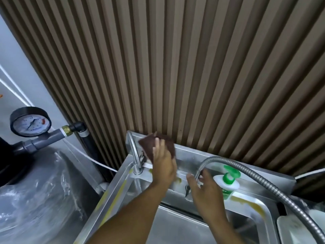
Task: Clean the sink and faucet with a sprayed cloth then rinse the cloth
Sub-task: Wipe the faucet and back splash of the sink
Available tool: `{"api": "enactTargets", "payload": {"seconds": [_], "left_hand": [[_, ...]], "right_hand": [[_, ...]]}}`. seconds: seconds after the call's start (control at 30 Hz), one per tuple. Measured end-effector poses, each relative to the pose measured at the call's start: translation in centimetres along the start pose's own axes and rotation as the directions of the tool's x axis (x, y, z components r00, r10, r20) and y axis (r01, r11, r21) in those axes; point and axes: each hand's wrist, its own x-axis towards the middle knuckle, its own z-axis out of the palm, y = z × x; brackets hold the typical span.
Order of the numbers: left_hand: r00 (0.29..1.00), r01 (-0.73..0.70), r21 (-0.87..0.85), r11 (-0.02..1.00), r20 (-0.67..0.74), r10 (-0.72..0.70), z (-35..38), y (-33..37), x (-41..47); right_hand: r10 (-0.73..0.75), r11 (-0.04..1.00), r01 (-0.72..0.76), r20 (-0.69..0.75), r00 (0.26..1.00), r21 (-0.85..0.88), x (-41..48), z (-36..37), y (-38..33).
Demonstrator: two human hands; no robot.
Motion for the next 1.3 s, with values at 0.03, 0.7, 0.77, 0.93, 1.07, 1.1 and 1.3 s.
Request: {"api": "enactTargets", "payload": {"seconds": [0.03,0.7,0.77,0.93,1.07,1.1,1.3], "left_hand": [[0.996,-0.087,-0.010,0.996,0.037,0.087,-0.1,0.0,-0.6],[0.907,-0.350,-0.059,0.935,0.226,0.354,-0.8,-1.1,-2.2],[0.822,-0.483,-0.062,0.873,0.311,0.477,-1.0,-2.2,-2.4],[0.969,-0.246,-0.031,0.969,0.014,0.246,-2.3,-5.5,-0.6],[0.992,0.098,-0.079,0.992,-0.073,-0.103,-2.2,-3.4,1.3],[0.998,0.035,-0.040,0.999,-0.056,-0.037,-1.7,-2.6,1.1],[0.802,-0.568,-0.024,0.823,0.211,0.560,0.3,1.2,-0.7]], "right_hand": [[0.016,1.000,-0.016,-0.008,1.000,-0.026,0.5,0.5,-0.2],[0.188,0.976,-0.209,-0.245,0.951,-0.061,1.5,6.0,0.5],[0.184,0.974,-0.211,-0.269,0.946,-0.079,1.5,6.2,0.7],[0.153,0.974,-0.193,-0.292,0.944,-0.115,1.7,6.5,1.2],[0.149,0.971,-0.200,-0.326,0.933,-0.128,1.9,6.9,1.6],[0.145,0.972,-0.198,-0.333,0.932,-0.131,2.0,7.0,1.7],[0.118,0.973,-0.172,-0.309,0.944,-0.154,2.0,6.7,2.1]]}}
